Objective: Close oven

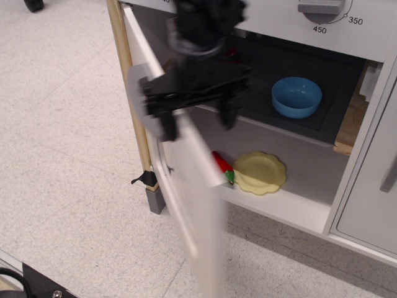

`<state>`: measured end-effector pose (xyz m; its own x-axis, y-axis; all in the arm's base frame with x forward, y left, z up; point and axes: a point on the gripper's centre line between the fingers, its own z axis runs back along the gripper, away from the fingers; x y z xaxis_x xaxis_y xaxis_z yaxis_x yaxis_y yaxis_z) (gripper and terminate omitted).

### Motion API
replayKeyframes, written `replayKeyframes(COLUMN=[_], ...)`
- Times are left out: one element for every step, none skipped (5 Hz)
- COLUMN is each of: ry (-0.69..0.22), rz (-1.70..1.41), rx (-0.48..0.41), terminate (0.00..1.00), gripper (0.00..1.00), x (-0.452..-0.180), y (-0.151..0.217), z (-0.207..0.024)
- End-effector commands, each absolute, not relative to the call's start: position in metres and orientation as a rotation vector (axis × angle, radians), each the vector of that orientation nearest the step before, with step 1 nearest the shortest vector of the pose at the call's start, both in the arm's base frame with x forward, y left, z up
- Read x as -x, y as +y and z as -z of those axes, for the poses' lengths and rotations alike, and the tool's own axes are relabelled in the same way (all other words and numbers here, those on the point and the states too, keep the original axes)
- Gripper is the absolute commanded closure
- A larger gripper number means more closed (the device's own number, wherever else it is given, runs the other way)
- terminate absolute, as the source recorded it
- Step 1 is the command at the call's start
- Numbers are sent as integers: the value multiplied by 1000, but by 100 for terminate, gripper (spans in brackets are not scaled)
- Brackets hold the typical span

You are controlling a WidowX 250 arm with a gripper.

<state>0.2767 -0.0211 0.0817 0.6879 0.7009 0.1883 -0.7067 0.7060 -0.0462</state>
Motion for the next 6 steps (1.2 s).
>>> replayKeyframes(ry=[-295,-317,-338,-319,-314,-269], rz=[-918,-906,-797,-762,-700,-580], rx=[47,60,99,125,125,59], terminate=[0,0,0,0,0,0], gripper=[0,0,0,0,0,0], x=[-344,-347,-330,-310,-290,-273], y=[-58,-64,-69,-72,-65,-49], z=[-107,-118,-139,-150,-141,-106])
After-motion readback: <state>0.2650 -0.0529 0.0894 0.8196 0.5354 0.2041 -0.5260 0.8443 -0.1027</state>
